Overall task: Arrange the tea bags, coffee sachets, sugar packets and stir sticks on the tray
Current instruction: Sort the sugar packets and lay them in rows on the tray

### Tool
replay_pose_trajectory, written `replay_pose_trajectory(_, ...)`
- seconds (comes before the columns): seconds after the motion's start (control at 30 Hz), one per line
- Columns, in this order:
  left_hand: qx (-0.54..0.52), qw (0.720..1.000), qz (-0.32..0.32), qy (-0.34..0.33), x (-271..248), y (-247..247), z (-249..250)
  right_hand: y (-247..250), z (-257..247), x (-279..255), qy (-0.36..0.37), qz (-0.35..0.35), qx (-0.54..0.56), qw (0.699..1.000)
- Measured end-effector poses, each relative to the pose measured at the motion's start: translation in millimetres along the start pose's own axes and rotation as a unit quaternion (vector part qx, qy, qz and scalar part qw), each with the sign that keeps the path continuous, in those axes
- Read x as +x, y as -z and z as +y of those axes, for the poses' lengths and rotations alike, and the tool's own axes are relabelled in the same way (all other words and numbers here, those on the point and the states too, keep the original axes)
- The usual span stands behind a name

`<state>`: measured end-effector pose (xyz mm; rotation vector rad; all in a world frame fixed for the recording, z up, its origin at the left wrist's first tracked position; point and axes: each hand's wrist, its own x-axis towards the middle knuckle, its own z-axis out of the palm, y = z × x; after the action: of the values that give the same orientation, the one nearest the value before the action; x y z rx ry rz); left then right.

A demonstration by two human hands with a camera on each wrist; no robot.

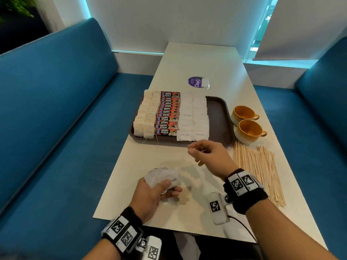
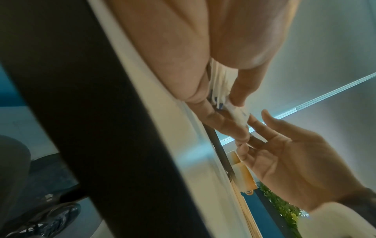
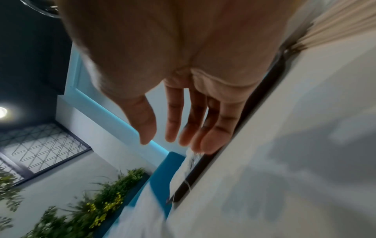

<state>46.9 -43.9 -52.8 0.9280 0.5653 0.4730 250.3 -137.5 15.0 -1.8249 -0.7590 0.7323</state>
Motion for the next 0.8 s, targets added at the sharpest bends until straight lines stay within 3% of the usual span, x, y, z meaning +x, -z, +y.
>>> replay_pose_trajectory(0.13, 0.002, 1.0, -0.002, -0.003, -2, 4, -1, -25, 12, -36, -0.039, -0.07, 0.101, 0.992)
replay_pose_trajectory(0.23, 0.005, 1.0, -0.002, 0.001, -3, 6, -2, -38, 22, -52, -0.059, -0.076, 0.143, 0.985)
replay_pose_trajectory(0.47, -0.008, 0.999, 0.04, 0.0, -2, 3, 0, -44, 29, -57, -0.103, -0.02, 0.204, 0.973)
replay_pose_trajectory(0.57, 0.004, 0.999, 0.03, -0.016, -1, 5, -2, -46, 30, -57, -0.117, -0.01, 0.241, 0.963)
replay_pose_trajectory(0.8, 0.051, 0.997, 0.034, -0.048, 5, 9, -9, -35, 34, -55, -0.113, 0.051, 0.208, 0.97)
